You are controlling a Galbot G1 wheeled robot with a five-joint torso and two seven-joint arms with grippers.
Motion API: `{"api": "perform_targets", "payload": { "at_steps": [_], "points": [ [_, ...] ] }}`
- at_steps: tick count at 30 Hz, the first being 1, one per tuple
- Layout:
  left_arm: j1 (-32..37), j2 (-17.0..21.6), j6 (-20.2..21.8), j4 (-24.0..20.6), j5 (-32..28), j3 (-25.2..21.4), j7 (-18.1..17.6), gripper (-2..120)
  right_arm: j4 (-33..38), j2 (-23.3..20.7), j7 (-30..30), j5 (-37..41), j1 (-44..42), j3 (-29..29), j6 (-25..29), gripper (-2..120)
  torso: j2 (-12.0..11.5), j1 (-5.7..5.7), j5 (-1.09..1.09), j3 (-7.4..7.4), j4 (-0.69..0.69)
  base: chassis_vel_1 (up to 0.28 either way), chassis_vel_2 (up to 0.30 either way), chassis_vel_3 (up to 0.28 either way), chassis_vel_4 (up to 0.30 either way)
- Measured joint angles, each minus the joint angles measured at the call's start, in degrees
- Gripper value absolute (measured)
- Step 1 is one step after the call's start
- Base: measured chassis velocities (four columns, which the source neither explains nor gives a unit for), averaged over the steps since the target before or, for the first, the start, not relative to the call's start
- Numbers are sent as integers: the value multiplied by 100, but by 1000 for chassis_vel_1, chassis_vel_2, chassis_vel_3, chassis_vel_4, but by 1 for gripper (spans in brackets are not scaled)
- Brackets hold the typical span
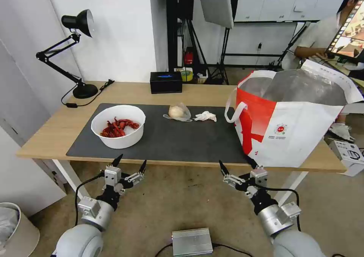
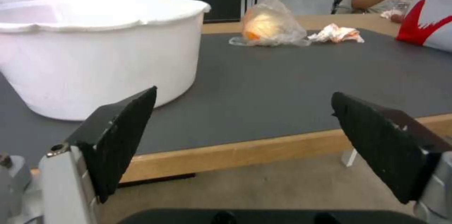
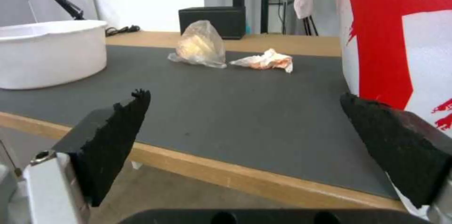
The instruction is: Pick up the trash from the table and place it into the takeout bag.
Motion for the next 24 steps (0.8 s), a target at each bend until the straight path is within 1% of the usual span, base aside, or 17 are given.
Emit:
{"api": "perform_targets", "payload": {
  "at_steps": [10,15,24],
  "points": [
    [19,-1,11,-37,31,19,14,100,106,31,-1,79,-58,103,-42,100,0,0,0,0,0,0,0,0,0],
    [21,48,2,-47,31,44,24,100,221,108,-2,89,-83,148,-181,100,0,0,0,0,0,0,0,0,0],
    [70,51,-7,-100,52,51,27,100,334,107,50,107,50,89,-403,100,0,0,0,0,0,0,0,0,0]
  ]
}}
